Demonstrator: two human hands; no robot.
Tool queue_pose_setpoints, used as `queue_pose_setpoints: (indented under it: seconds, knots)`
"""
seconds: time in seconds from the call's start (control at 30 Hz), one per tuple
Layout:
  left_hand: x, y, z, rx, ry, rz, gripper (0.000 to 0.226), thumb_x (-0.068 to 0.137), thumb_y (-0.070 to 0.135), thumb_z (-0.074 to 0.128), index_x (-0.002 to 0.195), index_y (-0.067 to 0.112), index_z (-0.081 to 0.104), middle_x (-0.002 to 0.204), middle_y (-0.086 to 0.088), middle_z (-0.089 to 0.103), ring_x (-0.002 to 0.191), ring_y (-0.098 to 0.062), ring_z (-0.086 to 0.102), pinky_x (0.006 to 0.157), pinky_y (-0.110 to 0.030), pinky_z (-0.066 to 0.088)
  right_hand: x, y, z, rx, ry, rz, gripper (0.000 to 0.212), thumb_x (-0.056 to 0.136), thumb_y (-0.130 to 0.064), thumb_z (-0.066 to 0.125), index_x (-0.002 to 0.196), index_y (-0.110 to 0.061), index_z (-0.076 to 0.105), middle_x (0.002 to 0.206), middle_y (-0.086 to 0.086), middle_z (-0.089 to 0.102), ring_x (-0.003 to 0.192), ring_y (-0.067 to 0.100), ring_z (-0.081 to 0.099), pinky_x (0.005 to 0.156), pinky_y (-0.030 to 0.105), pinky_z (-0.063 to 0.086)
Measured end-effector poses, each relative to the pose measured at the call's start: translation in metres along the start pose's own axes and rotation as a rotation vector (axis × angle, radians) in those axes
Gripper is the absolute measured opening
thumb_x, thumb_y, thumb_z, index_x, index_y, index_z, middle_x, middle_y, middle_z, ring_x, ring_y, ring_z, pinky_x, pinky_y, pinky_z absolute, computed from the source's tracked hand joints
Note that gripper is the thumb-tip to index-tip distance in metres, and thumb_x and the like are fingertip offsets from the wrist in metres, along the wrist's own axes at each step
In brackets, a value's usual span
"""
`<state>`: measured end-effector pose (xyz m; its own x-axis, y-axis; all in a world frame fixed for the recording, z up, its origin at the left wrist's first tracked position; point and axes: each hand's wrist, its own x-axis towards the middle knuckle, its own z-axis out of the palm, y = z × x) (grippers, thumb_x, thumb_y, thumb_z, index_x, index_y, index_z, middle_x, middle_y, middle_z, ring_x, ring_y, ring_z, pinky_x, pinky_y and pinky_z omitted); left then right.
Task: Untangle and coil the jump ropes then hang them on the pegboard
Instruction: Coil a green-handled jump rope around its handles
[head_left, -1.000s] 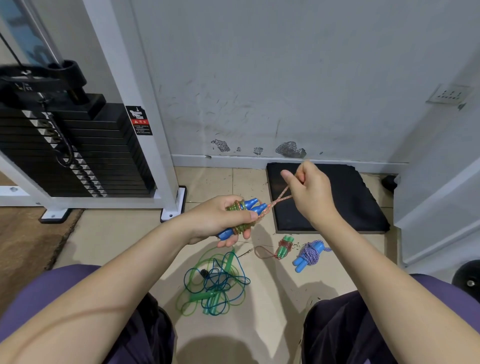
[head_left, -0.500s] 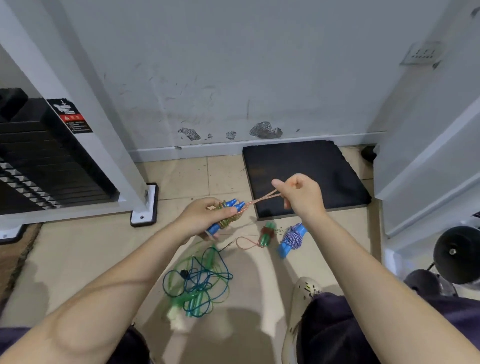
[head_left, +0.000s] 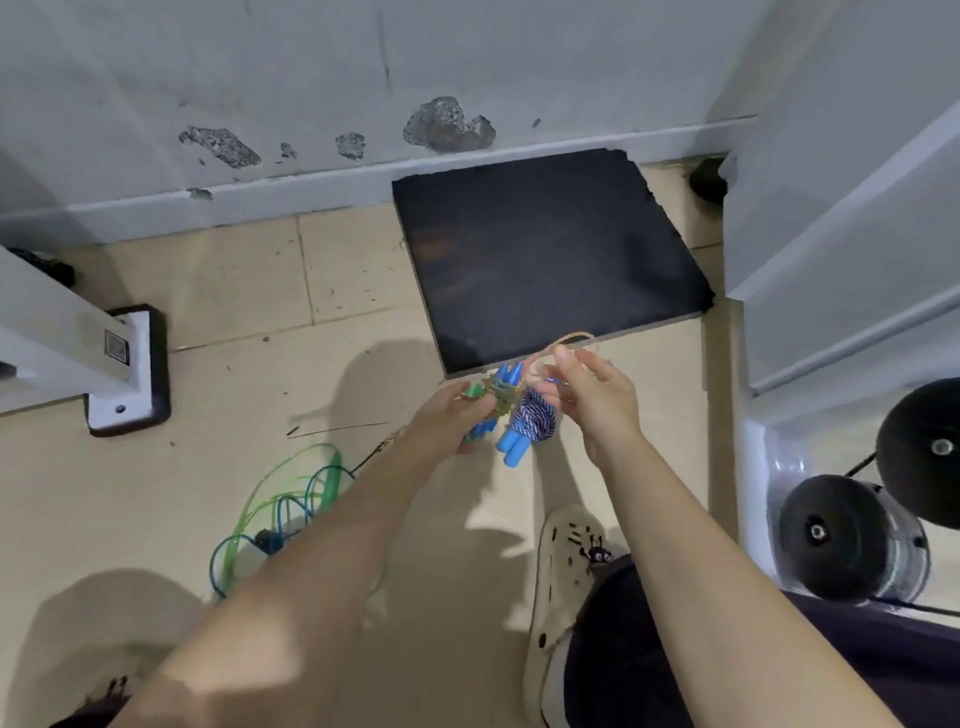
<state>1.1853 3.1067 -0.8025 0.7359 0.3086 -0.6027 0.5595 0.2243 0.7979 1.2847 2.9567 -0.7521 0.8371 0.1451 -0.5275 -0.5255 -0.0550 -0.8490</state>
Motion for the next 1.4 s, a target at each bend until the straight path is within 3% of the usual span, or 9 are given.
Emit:
queue_pose_setpoints:
  seconds: [0.07,0.13,0.37,0.47,0.7,0.87,1.0,1.2,1.4]
  knots:
    - [0.009,-0.011,-0.011,0.076,0.057,-0.057,0.04,0.09,0.04,0.066,0.126,0.028,0.055,0.116,0.002,0.066,0.106,-0.014,0.063,0.094,-0.035,0.049,0.001,0.015,0.005,-0.054,-0.009,0.082,0.079,0.083,-0.028,0.078,0.143,-0.002,0.035,0.092,0.011,0.072,0.09,0.031,0.073,0.084,0.037,0.059]
    - [0.005,-0.027,-0.034,0.154,0.127,-0.089,0.047,0.09,0.043,0.066,0.131,0.022,0.055,0.115,0.005,0.061,0.105,-0.013,0.06,0.098,-0.033,0.047,0.0,0.037,0.009,-0.161,-0.017,0.12,0.051,0.084,-0.026,0.077,0.12,-0.005,0.047,0.084,0.012,0.069,0.075,0.025,0.074,0.075,0.032,0.061]
    - [-0.051,-0.123,-0.14,0.319,0.464,-0.055,0.018,0.082,0.035,0.072,0.089,0.02,0.068,0.092,0.002,0.069,0.091,-0.021,0.065,0.082,-0.035,0.051,-0.016,0.126,0.068,-0.389,-0.296,0.265,0.023,0.089,-0.019,0.071,0.077,-0.008,0.055,0.069,0.012,0.054,0.053,0.021,0.052,0.05,0.026,0.047]
    - [-0.062,-0.168,-0.181,0.564,0.626,-0.096,0.045,0.07,0.05,0.08,0.104,0.022,0.071,0.106,0.0,0.068,0.104,-0.022,0.062,0.088,-0.036,0.052,-0.031,0.164,0.106,-0.578,-0.439,0.266,0.035,0.084,-0.034,0.076,0.098,-0.006,0.058,0.087,0.01,0.059,0.07,0.021,0.057,0.059,0.03,0.049]
    - [-0.064,-0.201,-0.21,0.588,0.557,-0.041,0.062,0.058,0.049,0.088,0.11,0.022,0.068,0.11,-0.004,0.055,0.098,-0.015,0.049,0.081,-0.019,0.039,-0.049,0.216,0.16,-0.875,-0.571,0.231,0.043,0.079,-0.028,0.082,0.111,-0.01,0.059,0.094,0.0,0.058,0.094,0.02,0.06,0.085,0.037,0.054]
    - [-0.061,-0.196,-0.207,0.434,0.551,-0.123,0.041,0.066,0.039,0.088,0.096,0.016,0.072,0.106,-0.004,0.048,0.095,-0.016,0.049,0.091,-0.027,0.044,-0.054,0.214,0.169,-0.849,-0.565,0.369,0.037,0.083,-0.024,0.077,0.111,-0.013,0.056,0.088,0.005,0.057,0.058,0.012,0.054,0.051,0.022,0.041]
    - [-0.067,-0.174,-0.207,0.191,0.441,-0.173,0.026,0.086,0.034,0.073,0.075,0.01,0.073,0.079,0.002,0.058,0.072,-0.01,0.052,0.064,-0.016,0.04,-0.059,0.199,0.171,-0.702,-0.579,0.407,0.016,0.089,-0.025,0.07,0.085,-0.011,0.064,0.064,0.004,0.046,0.048,0.012,0.037,0.049,0.024,0.029]
    - [-0.094,-0.11,-0.218,-0.09,0.374,-0.035,0.029,0.092,0.03,0.066,0.072,0.01,0.072,0.063,0.002,0.071,0.06,-0.011,0.066,0.071,-0.028,0.052,-0.078,0.14,0.171,-0.609,-0.644,0.259,0.026,0.09,-0.025,0.07,0.067,-0.015,0.063,0.057,0.005,0.048,0.045,0.014,0.04,0.047,0.024,0.023]
    - [-0.156,-0.007,-0.217,-0.069,0.397,0.132,0.03,0.094,0.032,0.063,0.074,0.011,0.07,0.048,-0.002,0.049,0.044,-0.016,0.049,0.048,-0.02,0.044,-0.131,0.047,0.181,-0.704,-0.753,0.021,0.02,0.092,-0.027,0.067,0.08,-0.012,0.074,0.07,0.011,0.06,0.057,0.016,0.052,0.05,0.025,0.04]
